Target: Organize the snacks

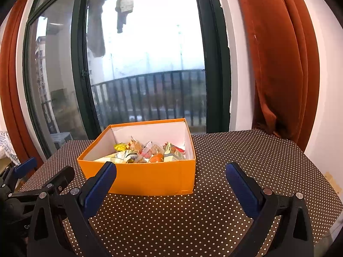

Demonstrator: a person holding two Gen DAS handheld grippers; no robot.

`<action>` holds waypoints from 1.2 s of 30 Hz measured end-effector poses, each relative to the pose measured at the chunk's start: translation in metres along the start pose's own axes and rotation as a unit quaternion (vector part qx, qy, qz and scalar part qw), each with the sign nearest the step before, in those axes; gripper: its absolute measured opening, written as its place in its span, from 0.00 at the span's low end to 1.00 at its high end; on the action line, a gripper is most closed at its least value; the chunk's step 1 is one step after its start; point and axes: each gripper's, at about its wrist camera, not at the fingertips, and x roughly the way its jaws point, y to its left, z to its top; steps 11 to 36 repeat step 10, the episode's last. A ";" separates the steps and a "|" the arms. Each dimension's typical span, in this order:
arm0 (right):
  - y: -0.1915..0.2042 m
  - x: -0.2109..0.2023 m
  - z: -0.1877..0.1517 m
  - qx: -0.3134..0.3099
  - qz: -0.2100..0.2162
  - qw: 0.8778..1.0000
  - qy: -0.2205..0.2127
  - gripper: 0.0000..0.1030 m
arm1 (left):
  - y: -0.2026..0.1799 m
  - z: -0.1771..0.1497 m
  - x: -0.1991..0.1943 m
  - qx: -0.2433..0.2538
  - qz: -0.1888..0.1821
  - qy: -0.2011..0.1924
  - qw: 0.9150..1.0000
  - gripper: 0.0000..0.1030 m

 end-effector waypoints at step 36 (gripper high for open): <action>0.001 0.002 -0.001 0.002 -0.003 1.000 0.006 1.00 | 0.001 0.000 0.003 -0.002 -0.005 0.004 1.000 1.00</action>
